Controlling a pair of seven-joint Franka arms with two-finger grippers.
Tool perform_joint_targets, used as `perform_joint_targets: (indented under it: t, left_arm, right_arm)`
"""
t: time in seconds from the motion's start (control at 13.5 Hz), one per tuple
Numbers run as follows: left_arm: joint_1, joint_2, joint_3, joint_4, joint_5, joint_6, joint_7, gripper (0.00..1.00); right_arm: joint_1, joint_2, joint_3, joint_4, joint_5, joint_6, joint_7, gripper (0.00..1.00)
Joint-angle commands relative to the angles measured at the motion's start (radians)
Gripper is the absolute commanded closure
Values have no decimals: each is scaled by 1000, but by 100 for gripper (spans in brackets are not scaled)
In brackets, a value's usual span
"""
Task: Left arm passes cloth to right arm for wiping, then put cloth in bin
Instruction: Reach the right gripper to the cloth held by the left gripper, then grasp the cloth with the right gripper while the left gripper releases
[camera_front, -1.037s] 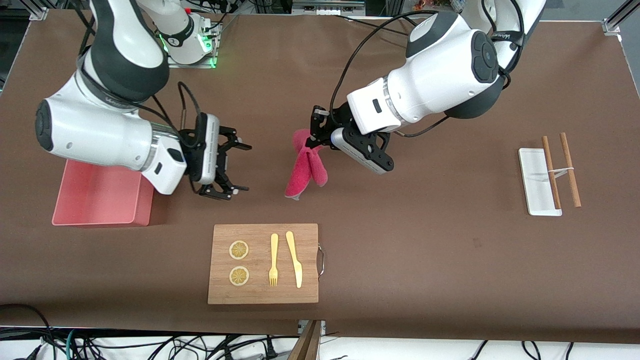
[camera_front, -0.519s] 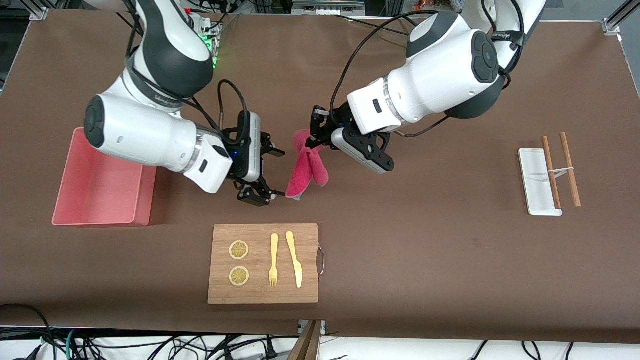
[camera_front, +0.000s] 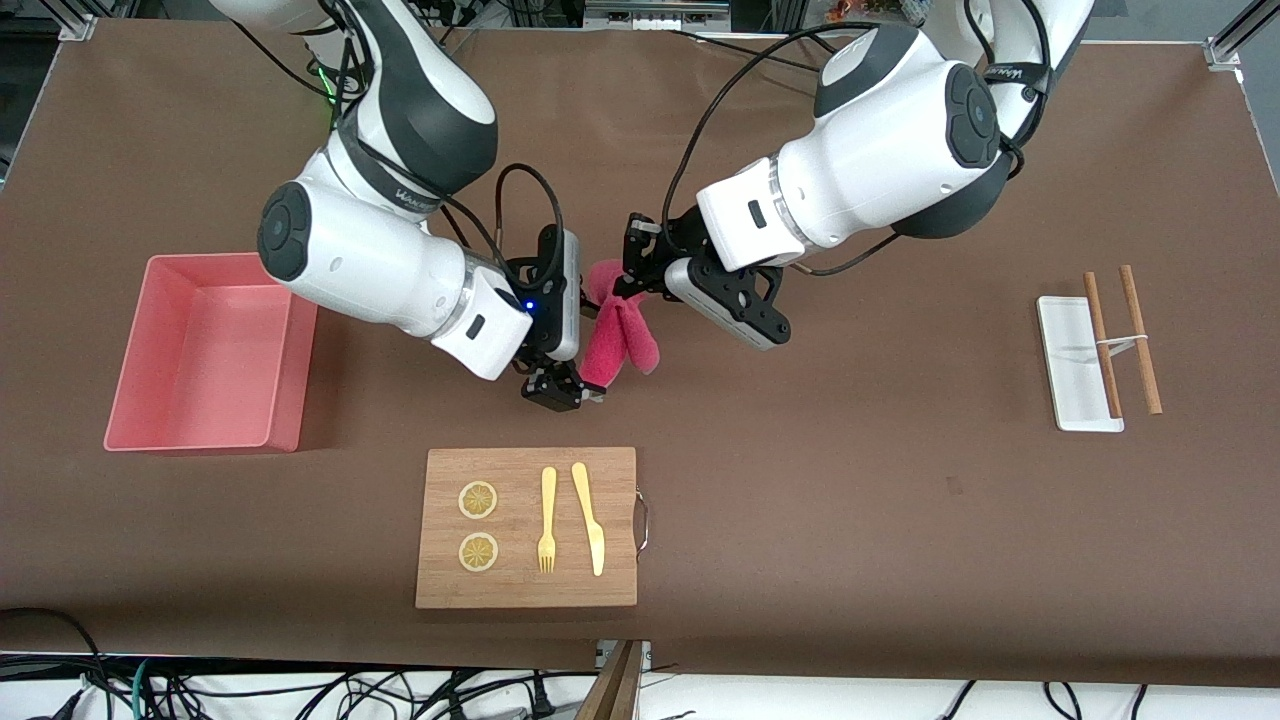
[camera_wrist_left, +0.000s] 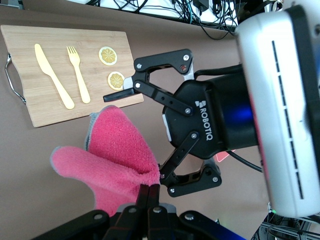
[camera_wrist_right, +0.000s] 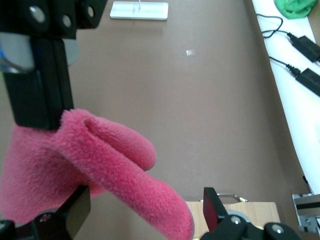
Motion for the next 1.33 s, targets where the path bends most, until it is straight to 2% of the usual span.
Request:
perform_joint_targets:
  t: [0.0,0.15,0.3,0.37,0.44,0.89,0.96,1.04,1.11,1.26]
  left_arm:
    - [4,-8,3,-2,-20,-12,-5,100]
    - [4,-8,3,-2,-20,-12,-5,100]
    - [4,-10,3,-2,-20,-12,-5,100]
    - [4,-10,3,-2,-20,-12,-5,100]
    - [4,-10,3,-2,-20,-12,-5,100]
    - [10,-16,3,-2,-20,-12,-5,100]
    - [10,-16,3,0,-20,-12,-5,61]
    - [10,-18,3,-2,-17,-14,-3,3]
    - [12,-25,3,-2,-16,-18,-3,0]
    - [31,-48,9,-2,-2,-81,-2,0]
  right_arm:
    - [19,21,-15,30,-18,-8,39,4]
    - [19,23,-15,30,-18,-8,39,37]
    - [17,23,-15,30,-12,-11,36,76]
    - [12,23,-15,30,-5,-13,36,91]
    - [11,23,-15,30,-4,-13,36,100]
    - [0,20,-21,35,-5,-68,46,100]
    - [0,17,-23,35,-5,-70,46,100]
    - [0,14,-26,35,-7,-77,46,100]
    - [0,12,-35,35,-5,-91,48,100]
    - [-9,7,-50,35,-2,-109,68,100]
